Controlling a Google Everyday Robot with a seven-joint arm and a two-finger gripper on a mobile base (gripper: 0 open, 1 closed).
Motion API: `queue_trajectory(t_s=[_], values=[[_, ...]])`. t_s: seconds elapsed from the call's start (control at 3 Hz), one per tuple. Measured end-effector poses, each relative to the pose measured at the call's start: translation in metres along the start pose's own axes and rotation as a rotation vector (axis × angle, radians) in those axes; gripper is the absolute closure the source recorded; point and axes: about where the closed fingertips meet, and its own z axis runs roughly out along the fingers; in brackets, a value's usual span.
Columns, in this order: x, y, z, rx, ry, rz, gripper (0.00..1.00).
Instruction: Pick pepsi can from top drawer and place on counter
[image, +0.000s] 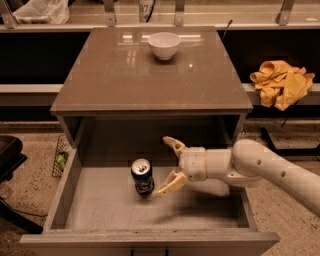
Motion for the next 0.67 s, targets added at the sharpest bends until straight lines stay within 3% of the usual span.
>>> queue_trajectory(t_s=[0.33,0.67], values=[[0.025,0.008,0.034,-0.049,-0.002,0.046,0.02],[0.024,0.016,0.056,-0.094,-0.020,0.054,0.25]])
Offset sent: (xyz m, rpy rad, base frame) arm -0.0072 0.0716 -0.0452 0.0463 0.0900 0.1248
